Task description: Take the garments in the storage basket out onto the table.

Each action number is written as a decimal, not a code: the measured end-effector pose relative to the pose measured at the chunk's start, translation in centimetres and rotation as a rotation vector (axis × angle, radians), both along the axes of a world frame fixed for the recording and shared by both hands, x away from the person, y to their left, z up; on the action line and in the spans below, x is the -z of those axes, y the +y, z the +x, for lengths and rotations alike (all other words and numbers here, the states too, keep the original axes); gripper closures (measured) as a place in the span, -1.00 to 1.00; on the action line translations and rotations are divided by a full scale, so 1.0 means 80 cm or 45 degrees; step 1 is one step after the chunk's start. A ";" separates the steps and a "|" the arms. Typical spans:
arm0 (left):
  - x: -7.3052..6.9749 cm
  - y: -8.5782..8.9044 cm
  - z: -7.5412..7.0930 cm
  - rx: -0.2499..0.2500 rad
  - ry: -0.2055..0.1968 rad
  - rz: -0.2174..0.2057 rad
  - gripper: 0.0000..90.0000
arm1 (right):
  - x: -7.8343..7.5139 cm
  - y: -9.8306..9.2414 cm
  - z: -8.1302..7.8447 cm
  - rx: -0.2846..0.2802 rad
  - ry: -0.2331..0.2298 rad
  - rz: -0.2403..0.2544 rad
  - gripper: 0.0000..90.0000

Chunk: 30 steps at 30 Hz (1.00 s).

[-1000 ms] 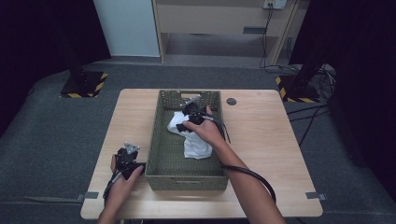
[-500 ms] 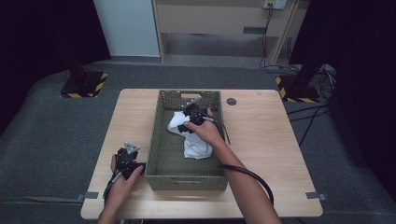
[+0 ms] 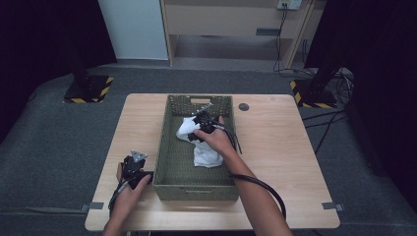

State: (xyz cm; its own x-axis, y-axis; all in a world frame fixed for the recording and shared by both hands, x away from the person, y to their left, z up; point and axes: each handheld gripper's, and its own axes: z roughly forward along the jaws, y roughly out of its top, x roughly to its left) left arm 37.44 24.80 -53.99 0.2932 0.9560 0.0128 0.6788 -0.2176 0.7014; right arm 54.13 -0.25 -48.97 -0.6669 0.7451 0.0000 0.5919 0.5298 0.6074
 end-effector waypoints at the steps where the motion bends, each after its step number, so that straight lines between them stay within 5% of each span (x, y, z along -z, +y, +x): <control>1: 0.000 0.000 0.000 0.000 0.000 0.000 -1.00 | 0.001 0.000 0.000 0.000 0.007 -0.002 -0.93; 17: 0.000 0.000 0.000 -0.001 -0.001 -0.001 -1.00 | 0.021 0.005 0.001 0.009 0.031 -0.061 -0.93; 30: 0.000 0.000 0.000 0.000 -0.001 -0.001 -1.00 | 0.030 -0.002 0.002 0.017 0.052 -0.037 -0.91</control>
State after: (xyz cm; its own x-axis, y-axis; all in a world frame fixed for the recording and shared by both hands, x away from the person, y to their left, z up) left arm 37.44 24.79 -53.99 0.2931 0.9560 0.0123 0.6783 -0.2170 0.7020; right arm 54.26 -0.38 -51.33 -0.6571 0.7538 0.0053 0.6228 0.5389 0.5671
